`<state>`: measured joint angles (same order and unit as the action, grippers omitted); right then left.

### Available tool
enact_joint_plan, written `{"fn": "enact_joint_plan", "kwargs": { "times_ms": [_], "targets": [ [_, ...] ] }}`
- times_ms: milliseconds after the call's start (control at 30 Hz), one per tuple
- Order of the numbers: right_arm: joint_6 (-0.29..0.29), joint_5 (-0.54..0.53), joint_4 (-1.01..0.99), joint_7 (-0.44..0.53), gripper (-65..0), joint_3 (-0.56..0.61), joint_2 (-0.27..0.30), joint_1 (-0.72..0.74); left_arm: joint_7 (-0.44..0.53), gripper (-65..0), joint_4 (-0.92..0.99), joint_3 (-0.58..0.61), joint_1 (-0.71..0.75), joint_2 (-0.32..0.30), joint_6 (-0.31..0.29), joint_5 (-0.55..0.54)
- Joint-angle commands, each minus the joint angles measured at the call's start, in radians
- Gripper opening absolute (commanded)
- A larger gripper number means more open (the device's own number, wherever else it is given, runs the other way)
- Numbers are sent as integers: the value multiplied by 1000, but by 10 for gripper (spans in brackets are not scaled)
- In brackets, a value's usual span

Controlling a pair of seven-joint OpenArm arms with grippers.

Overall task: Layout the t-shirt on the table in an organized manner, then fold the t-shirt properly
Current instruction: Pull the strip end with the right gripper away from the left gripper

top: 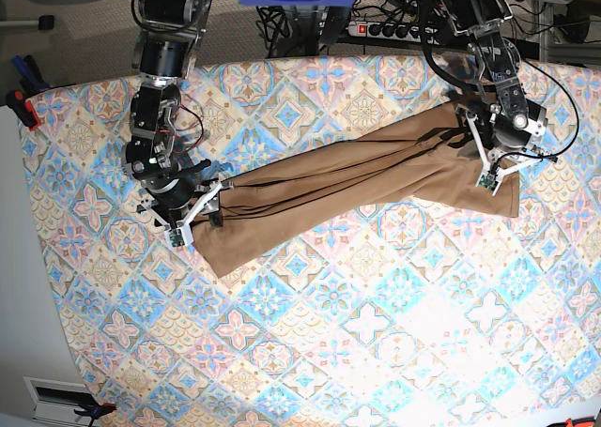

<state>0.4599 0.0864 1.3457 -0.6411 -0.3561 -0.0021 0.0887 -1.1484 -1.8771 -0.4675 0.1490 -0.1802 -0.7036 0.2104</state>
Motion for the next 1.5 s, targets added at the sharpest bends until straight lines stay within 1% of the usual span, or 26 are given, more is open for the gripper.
{"fn": "enact_joint_plan", "kwargs": {
  "times_ms": [0, 100, 167, 267, 400, 433, 733, 900, 1033, 1233, 1467],
  "targets": [
    [1, -9, 15, 17, -333, -1, 4, 19, 5, -650, -14, -3, -12, -9, 5, 7],
    [1, -9, 15, 17, -337, -1, 4, 19, 5, -650, -14, -3, -13, -9, 5, 7],
    [1, -7, 15, 17, -367, 4, 4, 19, 5, -650, -14, -3, -13, -9, 5, 7],
    [1, -6, 15, 17, -473, 4, 4, 19, 5, -650, -14, -3, -13, -9, 5, 7],
    [1, -6, 15, 16, -643, 4, 4, 19, 5, -650, -14, -3, -12, -9, 5, 7],
    [1, -6, 15, 16, -650, 4, 4, 19, 5, -650, -14, -3, -12, -9, 5, 7],
    [0, -4, 27, 11, -650, 2, 4, 15, 5, -650, -14, -3, -9, -8, 5, 7],
    [0, -3, 61, -58, -650, 4, 4, 19, 5, -650, -14, -3, -7, -8, 5, 7],
    [0, -3, 153, -98, -650, 6, 4, 19, 5, -650, -14, -3, -7, -8, 5, 7],
    [0, -3, 297, -191, -650, 6, 4, 19, 5, -650, -14, -3, -7, -8, 5, 7],
    [0, -3, 344, -208, -650, 7, 3, 13, 5, -650, -14, -3, -7, -8, 5, 7]
  ]
}}
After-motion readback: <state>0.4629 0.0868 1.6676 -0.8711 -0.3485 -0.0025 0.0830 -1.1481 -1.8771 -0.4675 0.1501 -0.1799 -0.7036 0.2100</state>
